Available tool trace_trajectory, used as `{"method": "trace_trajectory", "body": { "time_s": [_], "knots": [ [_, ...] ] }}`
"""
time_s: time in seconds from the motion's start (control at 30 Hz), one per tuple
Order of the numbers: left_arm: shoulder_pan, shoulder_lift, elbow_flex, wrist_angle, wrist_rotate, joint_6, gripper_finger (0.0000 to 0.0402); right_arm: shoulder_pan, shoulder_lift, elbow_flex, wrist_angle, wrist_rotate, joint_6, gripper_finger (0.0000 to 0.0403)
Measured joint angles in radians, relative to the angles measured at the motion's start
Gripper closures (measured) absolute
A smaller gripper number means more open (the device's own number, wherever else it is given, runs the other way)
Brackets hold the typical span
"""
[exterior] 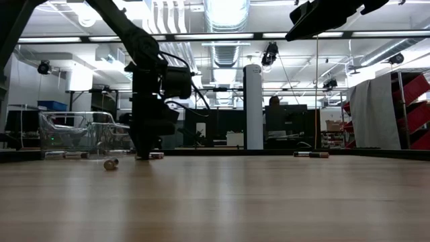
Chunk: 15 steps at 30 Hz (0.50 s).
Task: Sort batteries
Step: Put the silver and black battery into the transparent bin
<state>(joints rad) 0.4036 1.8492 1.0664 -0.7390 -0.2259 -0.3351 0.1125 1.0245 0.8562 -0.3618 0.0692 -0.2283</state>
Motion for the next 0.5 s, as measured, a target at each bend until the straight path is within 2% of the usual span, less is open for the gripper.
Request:
{"method": "trace_trajectory", "body": {
  "time_s": [0.1, 0.27, 0.5],
  "knots": [
    [-0.007, -0.002, 0.0, -0.01, 0.001, 0.0, 0.0378, 0.0, 0.0, 0.0, 0.0, 0.0, 0.0, 0.0369],
    [-0.029, -0.027, -0.005, -0.061, 0.023, -0.01, 0.0375, 0.0, 0.0, 0.0, 0.0, 0.0, 0.0, 0.0369],
    [-0.079, -0.112, -0.007, -0.111, 0.139, -0.011, 0.0377, 0.0, 0.0, 0.0, 0.0, 0.0, 0.0, 0.0369]
  ]
}}
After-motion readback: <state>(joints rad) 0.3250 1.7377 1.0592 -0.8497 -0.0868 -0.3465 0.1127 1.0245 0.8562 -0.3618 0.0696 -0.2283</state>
